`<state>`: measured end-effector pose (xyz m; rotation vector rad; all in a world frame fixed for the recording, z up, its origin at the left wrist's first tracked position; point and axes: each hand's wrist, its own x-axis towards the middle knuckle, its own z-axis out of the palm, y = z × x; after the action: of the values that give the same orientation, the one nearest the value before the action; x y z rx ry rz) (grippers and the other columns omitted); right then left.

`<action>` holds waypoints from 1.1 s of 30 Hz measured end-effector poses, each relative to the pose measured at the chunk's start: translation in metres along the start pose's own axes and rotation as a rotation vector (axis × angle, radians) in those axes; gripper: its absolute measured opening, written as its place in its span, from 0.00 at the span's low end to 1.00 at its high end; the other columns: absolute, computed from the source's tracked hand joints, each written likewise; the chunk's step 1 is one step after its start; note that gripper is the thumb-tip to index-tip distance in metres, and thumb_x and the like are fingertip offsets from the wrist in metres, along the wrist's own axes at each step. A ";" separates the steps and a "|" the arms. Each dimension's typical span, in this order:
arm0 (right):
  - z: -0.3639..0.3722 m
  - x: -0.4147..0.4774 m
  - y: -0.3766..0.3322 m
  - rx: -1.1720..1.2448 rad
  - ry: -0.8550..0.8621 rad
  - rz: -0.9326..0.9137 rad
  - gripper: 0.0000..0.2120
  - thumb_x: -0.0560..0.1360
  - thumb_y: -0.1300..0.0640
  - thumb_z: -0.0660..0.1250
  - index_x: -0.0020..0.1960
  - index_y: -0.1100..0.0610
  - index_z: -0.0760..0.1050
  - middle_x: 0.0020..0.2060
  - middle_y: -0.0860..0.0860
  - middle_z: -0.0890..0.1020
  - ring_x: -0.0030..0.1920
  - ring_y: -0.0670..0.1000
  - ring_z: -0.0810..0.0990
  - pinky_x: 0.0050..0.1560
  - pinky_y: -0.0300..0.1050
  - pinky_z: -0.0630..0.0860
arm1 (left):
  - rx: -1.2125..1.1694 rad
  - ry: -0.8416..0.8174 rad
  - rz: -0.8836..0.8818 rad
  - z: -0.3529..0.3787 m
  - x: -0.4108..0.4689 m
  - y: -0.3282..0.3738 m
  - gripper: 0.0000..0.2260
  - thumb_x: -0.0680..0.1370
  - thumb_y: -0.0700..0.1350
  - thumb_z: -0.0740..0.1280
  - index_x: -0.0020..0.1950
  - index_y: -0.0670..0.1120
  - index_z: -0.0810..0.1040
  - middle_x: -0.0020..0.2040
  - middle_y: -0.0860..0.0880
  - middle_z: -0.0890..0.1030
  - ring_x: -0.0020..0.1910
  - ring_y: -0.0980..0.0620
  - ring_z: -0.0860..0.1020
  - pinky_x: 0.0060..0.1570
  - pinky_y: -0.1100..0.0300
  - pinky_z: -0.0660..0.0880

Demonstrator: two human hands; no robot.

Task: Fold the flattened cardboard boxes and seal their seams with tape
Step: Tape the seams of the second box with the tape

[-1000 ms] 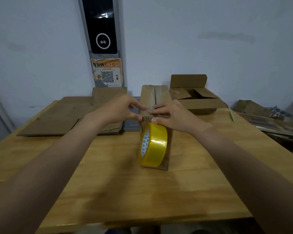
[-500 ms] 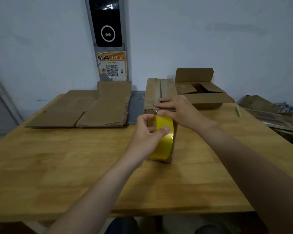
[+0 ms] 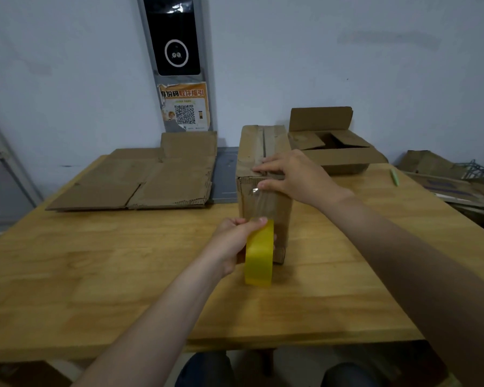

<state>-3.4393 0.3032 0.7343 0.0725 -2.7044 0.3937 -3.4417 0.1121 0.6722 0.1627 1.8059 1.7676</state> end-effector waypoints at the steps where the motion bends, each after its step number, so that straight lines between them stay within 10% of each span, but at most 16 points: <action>1: 0.000 -0.001 -0.002 -0.037 -0.004 -0.006 0.25 0.74 0.40 0.73 0.70 0.37 0.74 0.69 0.43 0.76 0.70 0.50 0.67 0.65 0.55 0.72 | 0.009 0.007 -0.001 0.002 0.002 -0.001 0.23 0.77 0.46 0.75 0.66 0.42 0.70 0.48 0.41 0.87 0.44 0.45 0.87 0.40 0.52 0.84; 4: 0.002 -0.007 -0.003 -0.127 -0.022 -0.009 0.32 0.73 0.41 0.75 0.75 0.37 0.69 0.72 0.42 0.73 0.72 0.50 0.65 0.66 0.55 0.72 | 0.071 0.025 0.007 0.006 0.006 -0.002 0.21 0.76 0.48 0.76 0.65 0.49 0.71 0.55 0.43 0.86 0.53 0.42 0.85 0.58 0.42 0.81; 8: 0.006 -0.012 0.000 -0.221 -0.008 -0.027 0.37 0.72 0.41 0.76 0.77 0.39 0.66 0.74 0.43 0.72 0.73 0.51 0.66 0.69 0.55 0.70 | 0.050 -0.003 0.041 0.007 0.010 -0.002 0.15 0.80 0.42 0.71 0.63 0.47 0.70 0.33 0.52 0.85 0.28 0.58 0.83 0.31 0.62 0.79; 12: 0.008 -0.005 0.004 -0.300 0.103 -0.009 0.28 0.75 0.32 0.67 0.72 0.40 0.73 0.62 0.47 0.82 0.61 0.52 0.79 0.56 0.53 0.76 | 0.024 0.000 0.047 0.013 0.007 0.001 0.18 0.81 0.43 0.70 0.68 0.46 0.68 0.29 0.55 0.83 0.25 0.58 0.82 0.27 0.63 0.77; 16: 0.006 -0.004 0.006 -0.333 0.136 -0.003 0.28 0.74 0.30 0.65 0.70 0.40 0.74 0.60 0.47 0.84 0.60 0.51 0.80 0.63 0.54 0.71 | 0.041 0.019 0.048 0.015 0.010 0.002 0.23 0.78 0.48 0.75 0.69 0.49 0.70 0.53 0.47 0.85 0.51 0.47 0.84 0.58 0.43 0.80; 21: 0.011 -0.009 -0.004 -0.379 0.030 -0.037 0.38 0.71 0.36 0.74 0.77 0.41 0.66 0.73 0.43 0.74 0.74 0.52 0.69 0.73 0.61 0.61 | 0.000 0.046 0.056 0.013 0.011 0.003 0.21 0.76 0.50 0.76 0.64 0.52 0.72 0.57 0.46 0.84 0.56 0.43 0.82 0.64 0.38 0.76; 33: -0.033 -0.037 -0.024 -0.422 0.021 0.023 0.33 0.76 0.35 0.67 0.78 0.42 0.64 0.77 0.46 0.68 0.79 0.55 0.61 0.76 0.69 0.56 | 0.045 0.073 0.055 0.014 0.012 0.004 0.21 0.79 0.47 0.74 0.68 0.47 0.70 0.53 0.45 0.82 0.48 0.46 0.82 0.43 0.52 0.79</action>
<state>-3.3903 0.2892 0.7547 -0.0814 -2.7076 -0.1729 -3.4461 0.1303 0.6725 0.1694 1.9100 1.7928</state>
